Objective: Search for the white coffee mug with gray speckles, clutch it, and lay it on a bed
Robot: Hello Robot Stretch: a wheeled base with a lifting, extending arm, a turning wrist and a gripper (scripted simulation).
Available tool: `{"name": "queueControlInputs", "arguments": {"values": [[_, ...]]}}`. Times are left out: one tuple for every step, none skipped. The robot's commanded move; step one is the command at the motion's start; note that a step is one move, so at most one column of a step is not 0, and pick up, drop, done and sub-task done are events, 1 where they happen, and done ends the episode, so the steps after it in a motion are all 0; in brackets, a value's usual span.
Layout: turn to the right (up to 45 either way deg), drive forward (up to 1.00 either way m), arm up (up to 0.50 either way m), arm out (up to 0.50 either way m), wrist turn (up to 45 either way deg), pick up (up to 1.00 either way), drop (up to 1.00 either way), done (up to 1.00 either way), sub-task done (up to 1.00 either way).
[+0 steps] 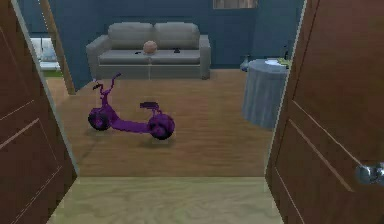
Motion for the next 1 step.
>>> {"name": "queueControlInputs", "arguments": {"values": [[6.0, 0.00, 0.00, 0.00, 0.0, 0.00, 0.00, 0.00, 0.00]]}}
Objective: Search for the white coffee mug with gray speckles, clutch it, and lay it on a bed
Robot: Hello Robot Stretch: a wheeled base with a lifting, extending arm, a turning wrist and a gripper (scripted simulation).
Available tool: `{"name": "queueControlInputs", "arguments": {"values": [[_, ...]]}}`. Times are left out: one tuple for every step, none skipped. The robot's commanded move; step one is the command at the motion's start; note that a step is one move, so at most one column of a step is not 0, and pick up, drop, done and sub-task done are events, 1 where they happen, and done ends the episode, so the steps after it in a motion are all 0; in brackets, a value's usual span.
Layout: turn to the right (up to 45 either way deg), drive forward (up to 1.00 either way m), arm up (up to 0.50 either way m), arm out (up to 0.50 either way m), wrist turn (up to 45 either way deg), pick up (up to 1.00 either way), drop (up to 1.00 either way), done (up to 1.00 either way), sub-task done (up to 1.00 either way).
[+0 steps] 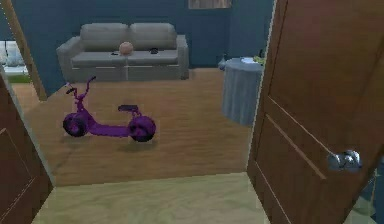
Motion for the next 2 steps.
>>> {"name": "queueControlInputs", "arguments": {"values": [[0.0, 1.00, 0.00, 0.00, 0.0, 0.00, 0.00, 0.00, 0.00], [3.0, 0.00, 0.00, 0.00, 0.0, 0.00, 0.00, 0.00, 0.00]]}}
